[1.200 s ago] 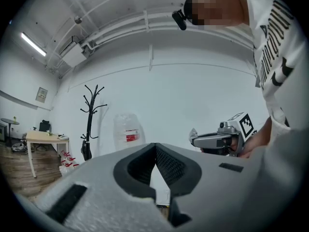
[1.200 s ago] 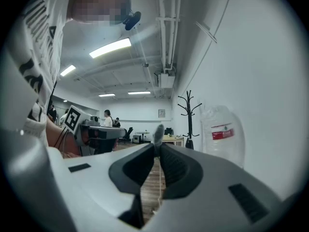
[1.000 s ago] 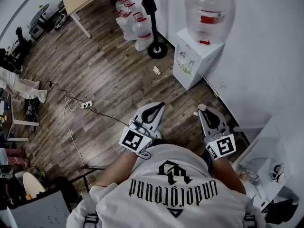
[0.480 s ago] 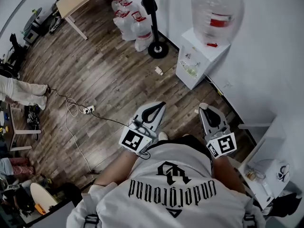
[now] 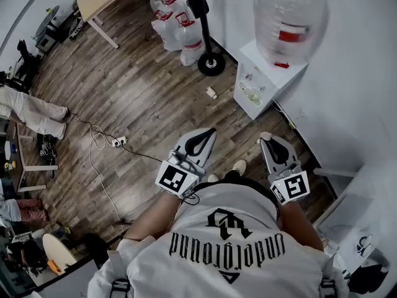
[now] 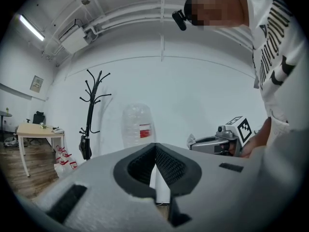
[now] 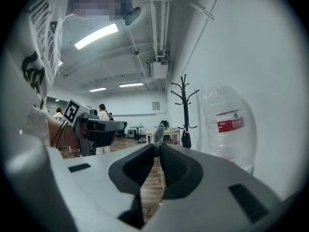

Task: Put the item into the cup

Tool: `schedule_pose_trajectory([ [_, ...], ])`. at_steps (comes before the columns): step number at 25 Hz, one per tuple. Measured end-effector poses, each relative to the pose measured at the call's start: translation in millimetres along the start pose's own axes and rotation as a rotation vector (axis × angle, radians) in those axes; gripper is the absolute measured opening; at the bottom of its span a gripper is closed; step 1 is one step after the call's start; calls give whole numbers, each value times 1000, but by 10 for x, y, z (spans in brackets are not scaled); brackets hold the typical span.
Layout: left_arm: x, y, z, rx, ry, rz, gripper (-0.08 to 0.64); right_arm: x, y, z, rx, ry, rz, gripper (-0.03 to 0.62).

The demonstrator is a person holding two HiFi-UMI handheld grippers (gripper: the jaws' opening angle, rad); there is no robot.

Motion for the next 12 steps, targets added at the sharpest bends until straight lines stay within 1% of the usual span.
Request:
schedule_pose_trajectory([
  [4, -37, -63, 313, 4, 8, -40, 2, -5, -266, 75, -14, -9, -5, 46],
  [9, -7, -62, 611, 33, 14, -2, 2, -35, -536, 129, 3, -25, -14, 46],
  [11, 39, -28, 719, 42, 17, 28, 2, -6, -635, 158, 16, -24, -6, 48],
  [12, 62, -22, 768, 48, 19, 26, 2, 20, -675, 173, 22, -20, 0, 46],
])
Point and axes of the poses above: the fingertips, and each gripper's own axes: z forward along the fingers, y to its left, x out of its underside, the point moved 2 cm from there along -z, backward along the fingers, and after that the axes turned 3 degrees about -y, right-handed, at the moved point
